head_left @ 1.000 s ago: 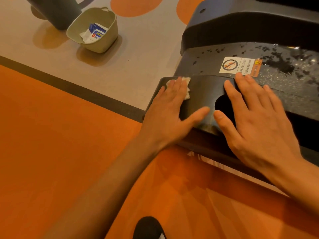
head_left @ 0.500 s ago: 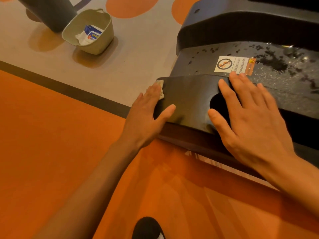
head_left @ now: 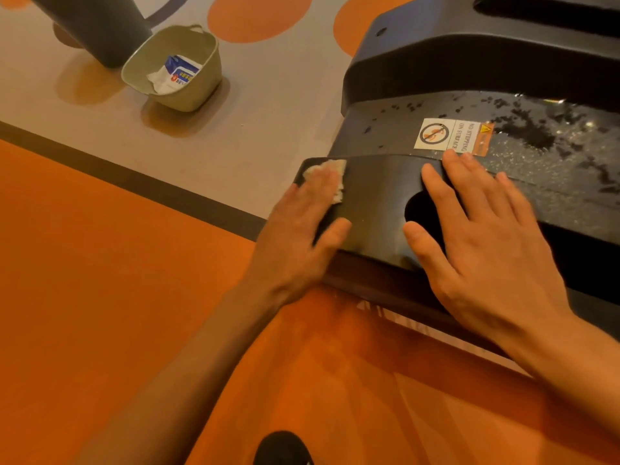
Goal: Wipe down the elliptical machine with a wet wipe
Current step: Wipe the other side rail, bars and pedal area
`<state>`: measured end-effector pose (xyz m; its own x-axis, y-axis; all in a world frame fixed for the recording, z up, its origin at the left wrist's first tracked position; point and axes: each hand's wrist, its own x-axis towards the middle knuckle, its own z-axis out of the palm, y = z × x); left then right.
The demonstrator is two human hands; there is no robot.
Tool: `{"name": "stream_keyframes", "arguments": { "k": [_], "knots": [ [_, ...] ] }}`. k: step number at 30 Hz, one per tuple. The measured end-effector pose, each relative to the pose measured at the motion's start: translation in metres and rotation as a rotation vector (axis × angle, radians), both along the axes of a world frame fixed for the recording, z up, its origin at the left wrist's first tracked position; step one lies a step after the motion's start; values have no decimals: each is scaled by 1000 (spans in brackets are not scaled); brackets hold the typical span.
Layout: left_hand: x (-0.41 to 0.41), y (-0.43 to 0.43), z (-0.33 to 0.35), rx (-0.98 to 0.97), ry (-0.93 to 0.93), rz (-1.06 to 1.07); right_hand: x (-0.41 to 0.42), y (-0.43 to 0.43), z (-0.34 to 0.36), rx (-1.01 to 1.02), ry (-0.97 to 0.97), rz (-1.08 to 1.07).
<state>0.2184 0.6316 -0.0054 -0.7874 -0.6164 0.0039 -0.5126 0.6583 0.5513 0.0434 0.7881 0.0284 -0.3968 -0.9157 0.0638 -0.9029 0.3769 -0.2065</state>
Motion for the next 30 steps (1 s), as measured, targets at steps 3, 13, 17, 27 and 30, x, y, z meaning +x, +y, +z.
{"name": "stream_keyframes", "arguments": {
  "k": [3, 13, 17, 27, 30],
  "knots": [
    [6, -27, -6, 41, -103, 97, -1, 1, 0, 8, 4, -4],
    [47, 48, -40, 128, 323, 355, 0, 0, -1, -20, 4, -8],
    [46, 60, -49, 33, 309, 399, 0, 0, -1, 1, 4, -3],
    [-8, 100, -10, -93, 360, -2, 2, 0, -1, -15, -3, -8],
    [-8, 82, -5, -179, 274, -92, 1, 1, -1, -5, -6, -5]
  ]
}}
